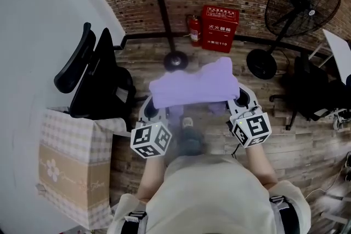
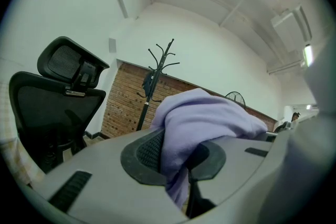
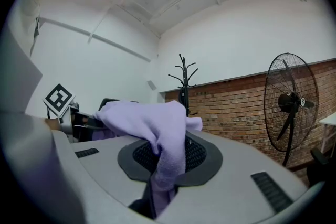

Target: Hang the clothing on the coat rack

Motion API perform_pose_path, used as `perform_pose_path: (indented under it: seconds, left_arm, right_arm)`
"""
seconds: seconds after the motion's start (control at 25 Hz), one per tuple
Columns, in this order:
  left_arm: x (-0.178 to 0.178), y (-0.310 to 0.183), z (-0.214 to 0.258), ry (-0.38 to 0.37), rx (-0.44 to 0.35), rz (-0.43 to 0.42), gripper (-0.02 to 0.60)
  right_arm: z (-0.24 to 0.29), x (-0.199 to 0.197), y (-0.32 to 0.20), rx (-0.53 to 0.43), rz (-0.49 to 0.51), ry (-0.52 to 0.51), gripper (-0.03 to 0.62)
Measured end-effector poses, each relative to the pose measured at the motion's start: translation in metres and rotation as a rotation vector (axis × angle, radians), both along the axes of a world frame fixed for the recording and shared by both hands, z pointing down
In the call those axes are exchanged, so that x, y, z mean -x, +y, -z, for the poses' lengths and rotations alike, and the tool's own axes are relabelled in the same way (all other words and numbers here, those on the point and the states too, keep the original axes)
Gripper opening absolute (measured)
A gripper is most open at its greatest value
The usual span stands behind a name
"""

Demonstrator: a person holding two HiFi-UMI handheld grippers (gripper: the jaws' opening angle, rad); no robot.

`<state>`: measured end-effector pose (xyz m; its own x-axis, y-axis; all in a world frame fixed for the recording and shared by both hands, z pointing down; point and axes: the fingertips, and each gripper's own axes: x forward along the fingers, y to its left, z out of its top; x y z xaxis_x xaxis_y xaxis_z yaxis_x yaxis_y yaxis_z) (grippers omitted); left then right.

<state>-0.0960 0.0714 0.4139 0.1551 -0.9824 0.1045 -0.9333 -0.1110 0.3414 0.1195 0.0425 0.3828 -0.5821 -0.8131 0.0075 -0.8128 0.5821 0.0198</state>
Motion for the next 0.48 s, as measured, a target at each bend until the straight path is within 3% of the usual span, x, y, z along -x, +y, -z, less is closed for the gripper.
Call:
perform_pose_path:
  seconds: [0.48]
  left_arm:
    - [0.020, -0.098, 0.003, 0.012, -0.015, -0.020, 0.051]
  right_arm:
    - [0.007, 0.020, -0.092, -0.012, -0.019, 0.020, 0.049]
